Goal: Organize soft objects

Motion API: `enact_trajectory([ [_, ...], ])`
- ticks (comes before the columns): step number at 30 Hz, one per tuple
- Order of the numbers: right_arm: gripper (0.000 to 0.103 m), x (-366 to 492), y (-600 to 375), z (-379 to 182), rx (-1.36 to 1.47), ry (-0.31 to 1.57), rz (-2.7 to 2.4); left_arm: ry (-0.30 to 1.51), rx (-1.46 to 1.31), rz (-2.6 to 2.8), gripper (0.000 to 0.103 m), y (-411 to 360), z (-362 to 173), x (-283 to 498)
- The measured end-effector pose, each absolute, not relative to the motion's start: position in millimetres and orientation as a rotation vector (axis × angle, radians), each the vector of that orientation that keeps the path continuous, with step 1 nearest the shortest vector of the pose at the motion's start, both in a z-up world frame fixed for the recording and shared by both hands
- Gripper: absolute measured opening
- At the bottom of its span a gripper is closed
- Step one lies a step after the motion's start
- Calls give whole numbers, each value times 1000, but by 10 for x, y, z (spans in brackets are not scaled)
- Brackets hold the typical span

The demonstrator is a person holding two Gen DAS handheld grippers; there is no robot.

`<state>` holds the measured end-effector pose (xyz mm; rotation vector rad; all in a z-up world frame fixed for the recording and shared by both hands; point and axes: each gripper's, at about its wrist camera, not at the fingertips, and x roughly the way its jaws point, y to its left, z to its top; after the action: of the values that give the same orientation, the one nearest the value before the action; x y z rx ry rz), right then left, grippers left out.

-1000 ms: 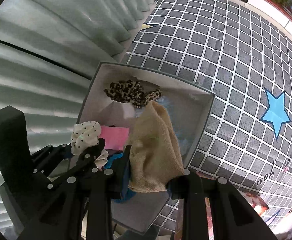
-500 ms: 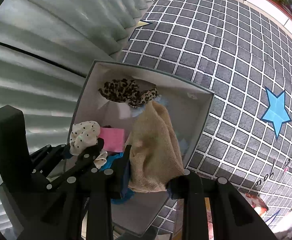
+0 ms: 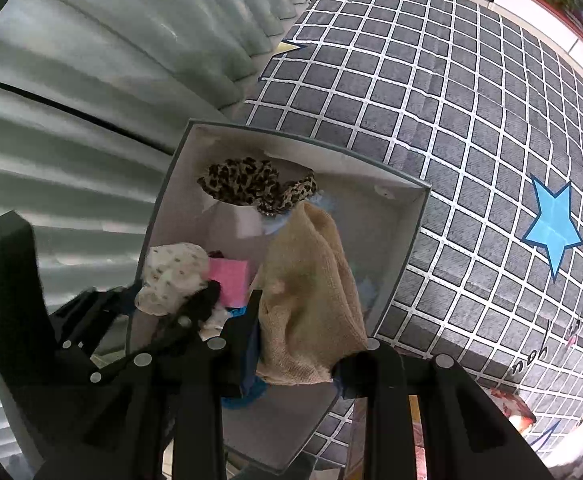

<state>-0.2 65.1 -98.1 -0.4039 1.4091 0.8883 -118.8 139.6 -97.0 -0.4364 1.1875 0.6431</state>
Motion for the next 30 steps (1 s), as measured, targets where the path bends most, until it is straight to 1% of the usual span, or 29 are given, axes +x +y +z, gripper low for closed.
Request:
enact_trajectory([
  [1, 50, -7, 645, -972, -405, 1405, 892, 1185, -415, 645, 82, 1373, -949, -1191],
  [2, 58, -13, 642, -959, -406, 1400, 895, 1185, -404, 643, 83, 1364, -934, -1202],
  [3, 61, -23, 628, -938, -410, 1390, 898, 1184, -397, 643, 84, 1356, -922, -1214],
  [4, 67, -31, 627, -923, -414, 1384, 896, 1176, -389, 644, 84, 1340, -899, -1233],
  [5, 76, -39, 617, -901, -421, 1376, 894, 1162, -382, 648, 84, 1330, -866, -1256],
  [7, 85, -56, 601, -843, -429, 1356, 888, 1101, -360, 679, 84, 1288, -747, -1342],
  [9, 85, -83, 577, -775, -440, 1333, 886, 1048, -338, 719, 84, 1241, -612, -1444],
  [10, 88, -97, 556, -739, -449, 1322, 887, 1043, -330, 739, 84, 1234, -555, -1473],
  [11, 102, -117, 535, -697, -461, 1305, 879, 1047, -331, 753, 84, 1228, -504, -1507],
  [14, 103, -185, 458, -546, -485, 1244, 877, 1088, -378, 687, 84, 1211, -419, -1550],
  [17, 103, -288, 388, -425, -508, 1214, 884, 1107, -362, 678, 86, 1119, -326, -1649],
  [18, 103, -335, 360, -387, -522, 1208, 884, 1106, -355, 675, 93, 1084, -287, -1693],
  [20, 103, -398, 331, -336, -532, 1199, 885, 1110, -351, 649, 103, 1004, -226, -1791],
  [30, 103, -689, 135, -215, -521, 1218, 907, 1135, -379, 624, 103, 800, -41, -2154],
])
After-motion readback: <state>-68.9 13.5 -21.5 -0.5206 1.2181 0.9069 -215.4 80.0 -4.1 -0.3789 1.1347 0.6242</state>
